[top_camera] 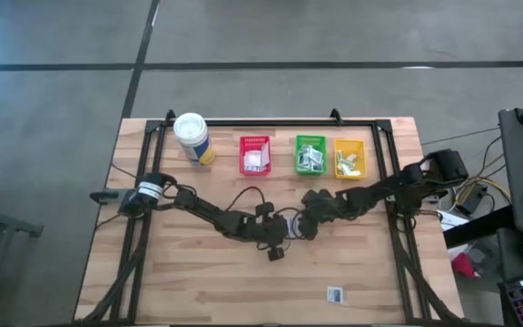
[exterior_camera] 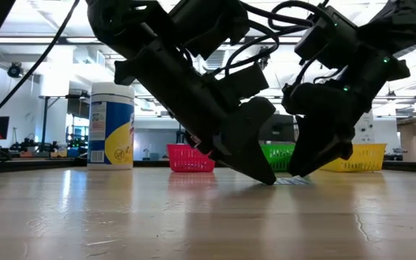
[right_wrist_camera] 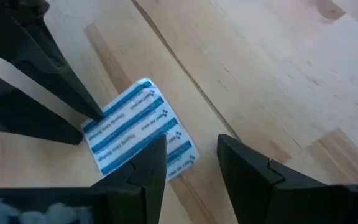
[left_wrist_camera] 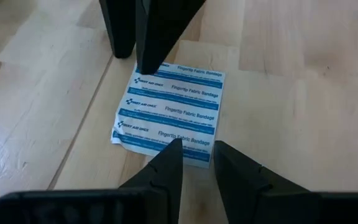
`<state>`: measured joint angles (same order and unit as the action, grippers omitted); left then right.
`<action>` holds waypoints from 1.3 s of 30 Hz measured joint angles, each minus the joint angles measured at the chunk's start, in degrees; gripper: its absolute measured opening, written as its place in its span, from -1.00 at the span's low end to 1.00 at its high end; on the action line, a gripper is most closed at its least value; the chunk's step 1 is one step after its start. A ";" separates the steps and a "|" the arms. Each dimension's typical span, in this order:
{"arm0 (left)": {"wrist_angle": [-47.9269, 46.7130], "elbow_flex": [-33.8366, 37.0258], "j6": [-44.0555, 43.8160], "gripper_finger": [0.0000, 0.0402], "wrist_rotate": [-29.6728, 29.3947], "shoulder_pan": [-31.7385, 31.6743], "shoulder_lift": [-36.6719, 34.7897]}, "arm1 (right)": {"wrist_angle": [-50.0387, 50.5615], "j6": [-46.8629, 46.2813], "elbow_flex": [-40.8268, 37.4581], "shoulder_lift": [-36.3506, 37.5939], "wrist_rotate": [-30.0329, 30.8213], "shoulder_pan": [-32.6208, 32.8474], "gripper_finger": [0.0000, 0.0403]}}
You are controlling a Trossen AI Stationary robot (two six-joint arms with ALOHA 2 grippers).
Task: Pick & Place First Aid Supplies
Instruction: Put the blue bandage in the red bin
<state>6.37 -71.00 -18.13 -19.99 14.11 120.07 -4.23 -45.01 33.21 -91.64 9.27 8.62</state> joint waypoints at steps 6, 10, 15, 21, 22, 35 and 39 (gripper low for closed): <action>-0.08 0.02 -0.06 -0.53 0.06 0.00 0.00 | 0.79 -1.07 0.96 0.21 -3.76 -0.15 -0.33; -0.14 0.02 -0.06 -0.53 0.10 0.00 0.00 | 1.50 -1.39 0.92 0.79 -6.37 0.00 -0.33; -0.20 0.02 -0.11 -0.53 0.15 0.00 0.00 | 1.69 -1.53 0.94 0.77 -8.04 -0.09 -0.35; -0.22 0.04 -0.13 -0.53 0.20 0.00 0.00 | 1.85 -1.37 0.92 0.75 -8.04 -0.09 -0.41; -0.24 0.04 -0.13 -0.53 0.20 0.00 0.00 | 1.96 -1.33 0.92 0.75 -8.04 -0.07 -0.42; -0.31 0.04 -0.13 -0.53 0.48 0.00 0.00 | 3.85 -2.82 0.59 0.79 -7.71 -0.02 -0.62; -0.35 0.06 -0.90 -0.53 1.57 -0.02 0.00 | 4.14 -3.00 0.57 0.79 -7.80 -0.02 -0.60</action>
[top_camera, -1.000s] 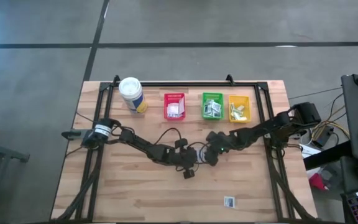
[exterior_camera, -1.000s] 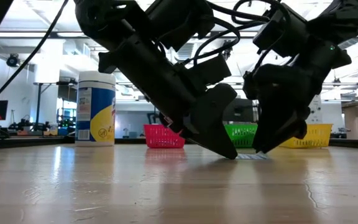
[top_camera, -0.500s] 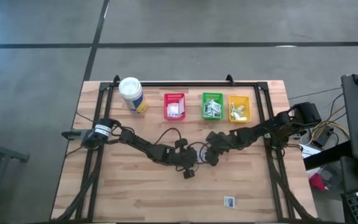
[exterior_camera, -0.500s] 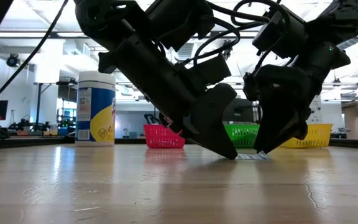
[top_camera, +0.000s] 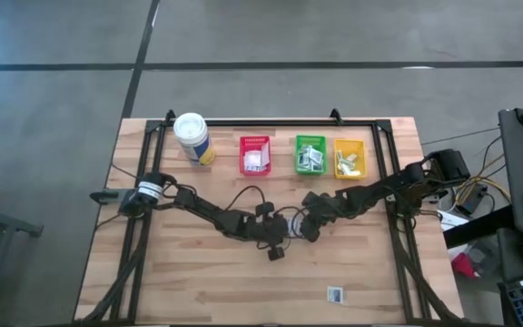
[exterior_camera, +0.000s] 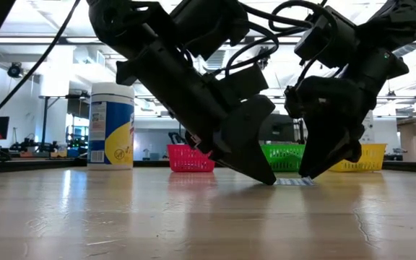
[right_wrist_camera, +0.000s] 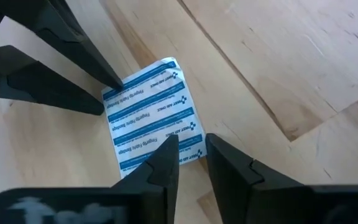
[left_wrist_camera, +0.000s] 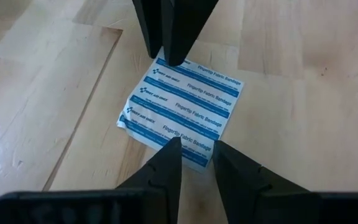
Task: Pick & Place First Aid Supplies
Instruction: Put the blue bandage in the red bin
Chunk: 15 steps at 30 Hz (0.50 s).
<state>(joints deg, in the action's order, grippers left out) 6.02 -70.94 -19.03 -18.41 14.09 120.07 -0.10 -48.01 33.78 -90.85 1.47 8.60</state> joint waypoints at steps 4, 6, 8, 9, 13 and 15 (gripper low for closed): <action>-0.06 0.01 -0.82 -0.53 1.03 0.00 0.00 | 0.55 -0.09 0.41 0.36 -0.68 0.00 -0.55; -0.07 0.01 -1.63 -0.53 1.22 0.00 0.00 | 0.87 -0.36 0.75 0.39 -1.68 -0.11 -0.53; -0.09 0.01 -3.31 -0.53 1.33 0.00 0.00 | 1.43 -1.77 1.08 0.39 -2.87 -0.20 -0.50; -0.11 0.03 -4.43 -0.53 1.39 0.00 0.00 | 1.91 -2.59 1.24 0.39 -3.14 -0.20 -0.48; -0.05 0.05 -9.22 -0.53 2.01 0.01 0.00 | 2.66 -7.23 1.18 0.09 -3.63 -0.15 -0.44; -0.02 0.05 -10.02 -0.53 2.42 0.11 0.00 | 2.32 -9.39 1.09 0.09 -3.74 -0.15 -0.44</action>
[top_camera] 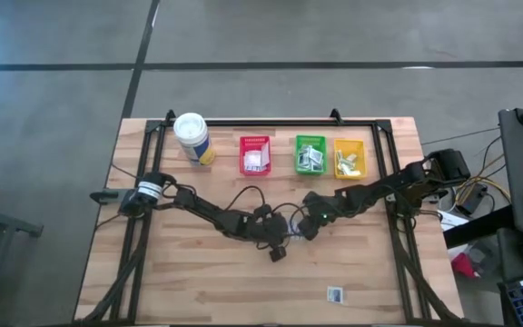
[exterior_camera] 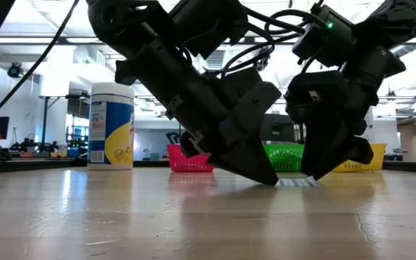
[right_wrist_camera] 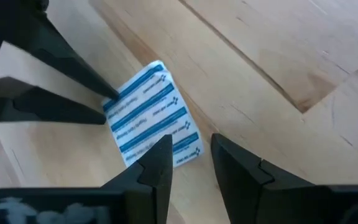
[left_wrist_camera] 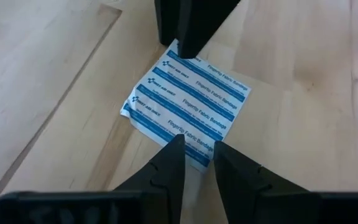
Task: Pick & Place First Aid Supplies
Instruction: Put the blue bandage in the red bin
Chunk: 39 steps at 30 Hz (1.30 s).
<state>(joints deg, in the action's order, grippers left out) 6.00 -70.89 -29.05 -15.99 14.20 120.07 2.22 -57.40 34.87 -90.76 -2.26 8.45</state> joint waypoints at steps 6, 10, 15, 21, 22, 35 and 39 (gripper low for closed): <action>0.01 -0.01 0.46 -0.53 0.77 0.04 0.00 | -3.39 -2.27 -0.20 -0.83 0.61 0.04 -0.43; 0.01 -0.01 0.23 -0.53 0.73 0.04 0.00 | -4.07 -4.06 -0.17 -1.87 -0.58 0.15 -0.45; -0.01 0.00 -0.98 -0.53 0.71 0.04 0.00 | -4.15 -4.56 -0.11 -1.94 -3.28 0.20 -0.46; -0.01 0.00 -1.38 -0.53 0.68 0.02 0.00 | -2.92 -4.17 -0.02 -1.30 -7.23 0.24 -0.46; -0.01 -0.02 -1.40 -0.53 0.68 0.02 0.00 | -2.83 -4.26 -0.04 -1.27 -7.53 0.27 -0.47; -0.01 -0.01 -1.43 -0.53 1.14 0.15 0.00 | 1.94 -4.88 -0.11 0.68 -8.78 -0.50 -0.55; 0.68 0.00 -1.41 -0.53 1.08 0.17 0.08 | -0.33 -5.93 -0.20 -0.74 -8.03 -0.69 -0.54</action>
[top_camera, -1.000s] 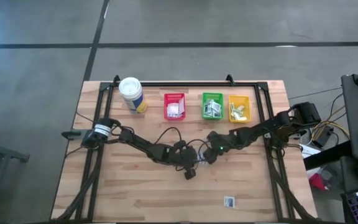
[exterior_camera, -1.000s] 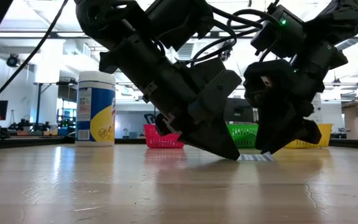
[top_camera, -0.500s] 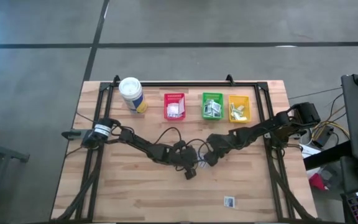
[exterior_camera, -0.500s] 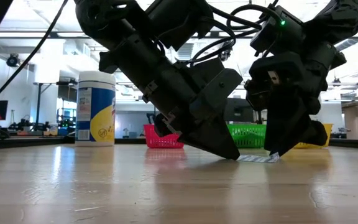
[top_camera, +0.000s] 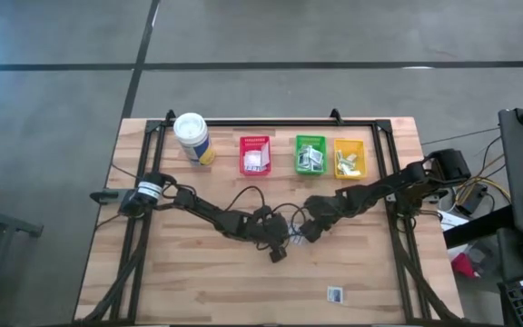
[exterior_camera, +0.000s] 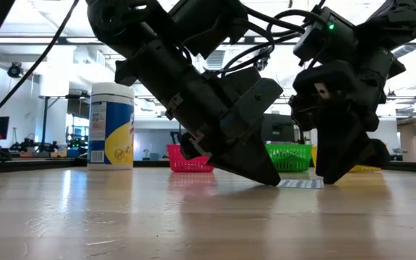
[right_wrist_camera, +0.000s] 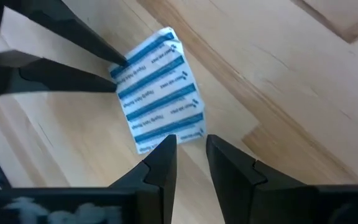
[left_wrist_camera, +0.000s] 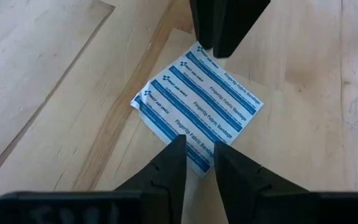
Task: Pick & Place First Aid Supplies
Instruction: Put the blue bandage in the red bin
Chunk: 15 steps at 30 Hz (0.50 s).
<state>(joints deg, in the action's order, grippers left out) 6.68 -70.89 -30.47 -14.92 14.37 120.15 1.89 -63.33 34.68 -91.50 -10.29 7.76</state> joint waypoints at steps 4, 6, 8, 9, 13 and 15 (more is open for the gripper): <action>0.10 0.00 -0.01 -0.53 -0.02 0.00 0.01 | -1.70 -1.22 0.20 -2.23 -0.18 -0.12 -0.54; 0.36 0.00 -0.01 -0.53 -0.02 0.00 0.15 | -2.18 -1.51 0.20 -2.74 -0.01 -0.12 -0.53; 0.57 0.00 0.01 -0.53 -0.10 0.01 0.32 | -3.13 -2.27 0.20 -2.87 0.15 -0.21 -0.53; 0.92 0.00 0.01 -0.53 -0.11 0.02 0.50 | -3.72 -2.30 0.16 -2.87 0.16 -0.22 -0.53; 2.48 -0.02 0.01 -0.53 -0.20 0.04 1.30 | -3.86 -1.84 0.17 -2.94 0.50 -0.21 -0.55; 2.51 -0.02 0.11 -0.53 -0.20 0.04 1.36 | -2.77 -1.78 0.21 -2.95 0.76 -0.23 -0.57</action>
<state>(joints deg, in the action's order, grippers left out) 9.19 -70.91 -30.36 -15.11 14.41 121.51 -0.88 -65.11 34.88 -94.45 -9.53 7.53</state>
